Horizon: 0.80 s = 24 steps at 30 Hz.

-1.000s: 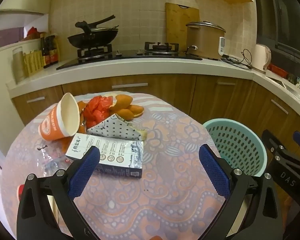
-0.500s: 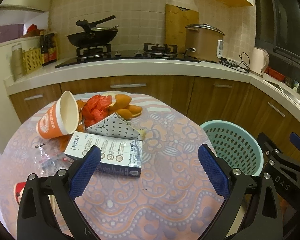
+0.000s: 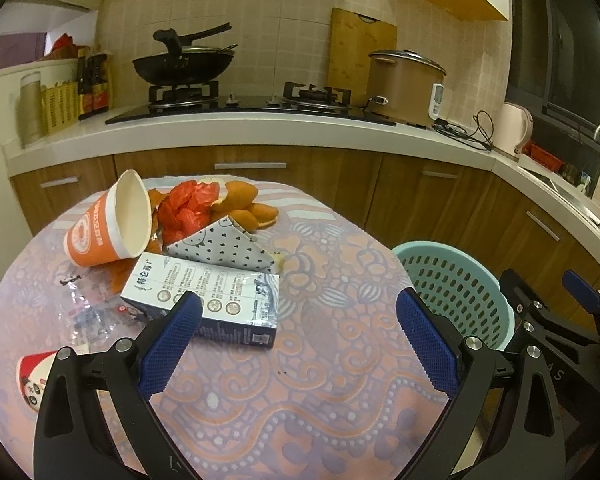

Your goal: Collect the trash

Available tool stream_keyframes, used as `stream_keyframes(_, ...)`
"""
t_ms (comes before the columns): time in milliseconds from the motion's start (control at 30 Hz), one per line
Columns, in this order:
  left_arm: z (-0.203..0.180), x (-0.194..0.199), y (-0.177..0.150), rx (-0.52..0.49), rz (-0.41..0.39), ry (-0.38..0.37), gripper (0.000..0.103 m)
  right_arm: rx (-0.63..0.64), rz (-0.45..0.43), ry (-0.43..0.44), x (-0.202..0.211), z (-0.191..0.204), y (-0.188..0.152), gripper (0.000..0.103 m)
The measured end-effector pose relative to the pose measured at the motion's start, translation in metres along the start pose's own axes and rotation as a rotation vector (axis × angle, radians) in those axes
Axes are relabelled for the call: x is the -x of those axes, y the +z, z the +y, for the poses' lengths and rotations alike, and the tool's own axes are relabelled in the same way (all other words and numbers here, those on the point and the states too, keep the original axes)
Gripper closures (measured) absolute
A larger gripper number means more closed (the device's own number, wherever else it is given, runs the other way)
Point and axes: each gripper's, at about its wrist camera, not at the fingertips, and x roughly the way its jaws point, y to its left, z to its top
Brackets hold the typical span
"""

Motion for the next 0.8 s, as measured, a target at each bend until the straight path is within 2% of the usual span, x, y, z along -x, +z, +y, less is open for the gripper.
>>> stream_keyframes(800,0.0050,0.0065,0.0027,0.010,-0.026,-0.006,0.008,0.022,0.017,0.024,-0.0047,0.0093,-0.0022,0.018)
